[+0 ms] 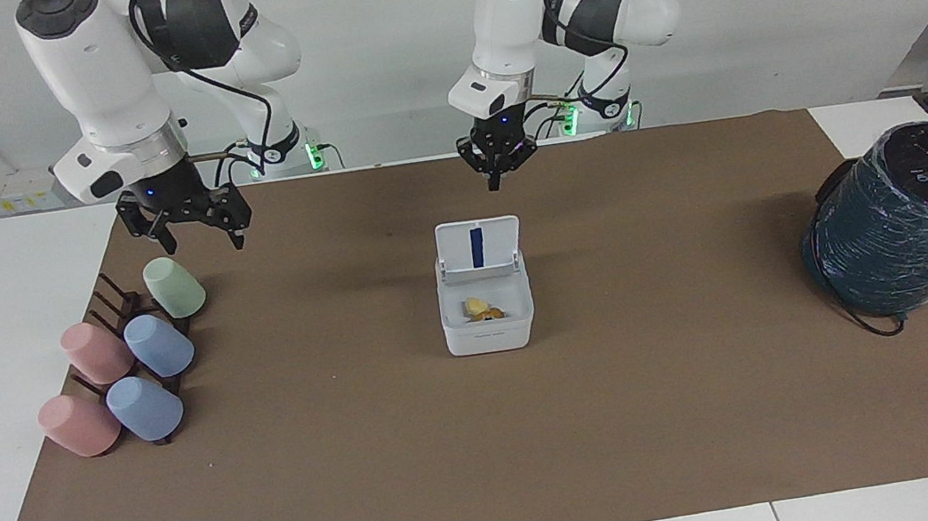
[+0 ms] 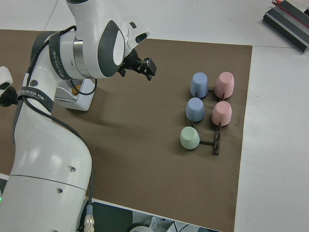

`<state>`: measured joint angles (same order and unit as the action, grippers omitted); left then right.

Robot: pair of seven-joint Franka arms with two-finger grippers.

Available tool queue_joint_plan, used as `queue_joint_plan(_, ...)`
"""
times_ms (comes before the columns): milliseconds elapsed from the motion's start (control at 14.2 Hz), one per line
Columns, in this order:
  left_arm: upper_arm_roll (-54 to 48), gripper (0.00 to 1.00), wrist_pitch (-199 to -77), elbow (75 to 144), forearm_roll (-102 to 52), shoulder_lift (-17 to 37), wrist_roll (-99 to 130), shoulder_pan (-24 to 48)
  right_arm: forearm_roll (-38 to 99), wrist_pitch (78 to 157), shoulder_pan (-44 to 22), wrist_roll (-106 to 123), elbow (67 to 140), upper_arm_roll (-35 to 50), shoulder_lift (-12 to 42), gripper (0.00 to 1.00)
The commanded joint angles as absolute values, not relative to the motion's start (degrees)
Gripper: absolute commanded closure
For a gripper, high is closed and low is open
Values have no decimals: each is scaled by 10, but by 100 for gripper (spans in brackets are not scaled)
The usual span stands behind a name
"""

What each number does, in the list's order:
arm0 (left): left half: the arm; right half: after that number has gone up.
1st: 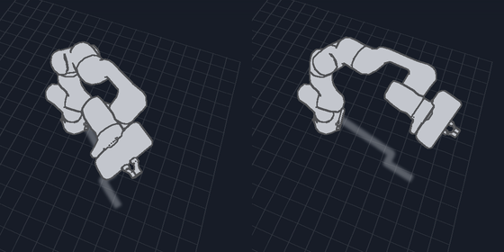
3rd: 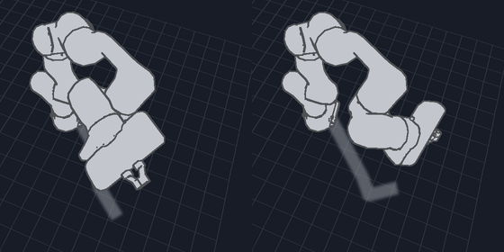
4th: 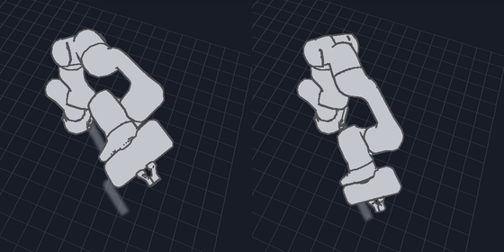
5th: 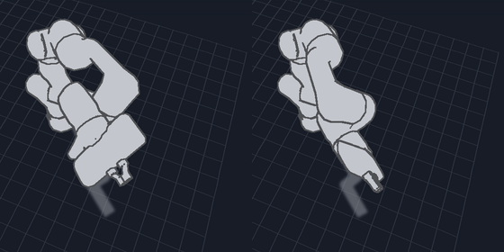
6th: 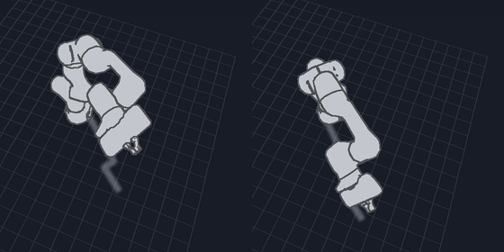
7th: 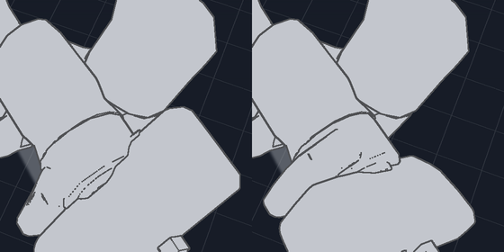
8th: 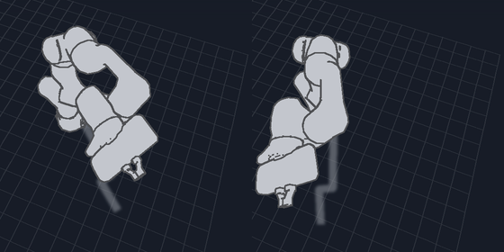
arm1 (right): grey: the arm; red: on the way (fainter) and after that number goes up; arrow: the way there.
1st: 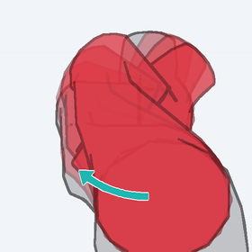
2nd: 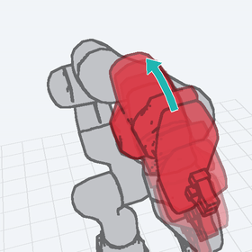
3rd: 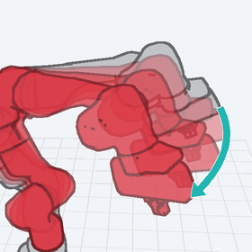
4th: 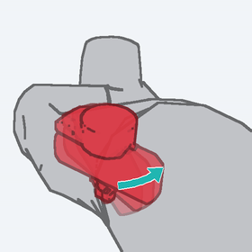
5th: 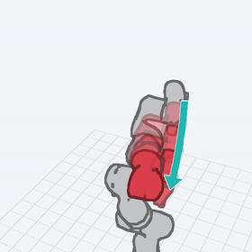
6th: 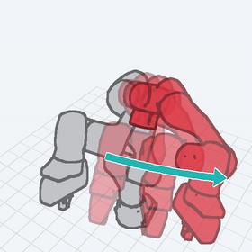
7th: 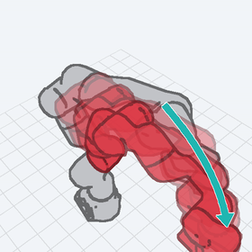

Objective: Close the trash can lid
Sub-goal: 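Reach the left gripper forward to the raised lid of the white bin, then push the bin lid down toward the robot with the left gripper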

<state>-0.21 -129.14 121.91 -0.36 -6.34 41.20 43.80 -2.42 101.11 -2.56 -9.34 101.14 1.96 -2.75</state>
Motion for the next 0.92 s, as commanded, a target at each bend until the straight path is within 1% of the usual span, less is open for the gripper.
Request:
queue_joint_plan(0,9,94,-1388,1216,-10,-27,457,448,-10,1019,-18,-79,1020,23,-35,0)
queue_joint_plan(141,10,94,-1440,1202,-33,-11,457,435,-10,1018,-18,-79,1020,23,-35,0)
queue_joint_plan(211,10,94,-1461,1191,-50,2,456,417,-10,1019,-18,-79,1020,23,-35,0)
queue_joint_plan(423,10,94,-1484,1155,-54,39,454,395,-10,1018,-18,-79,1020,23,-35,0)
queue_joint_plan(845,10,94,-1535,1154,-54,80,449,393,-10,1018,-18,-79,1020,23,-35,0)
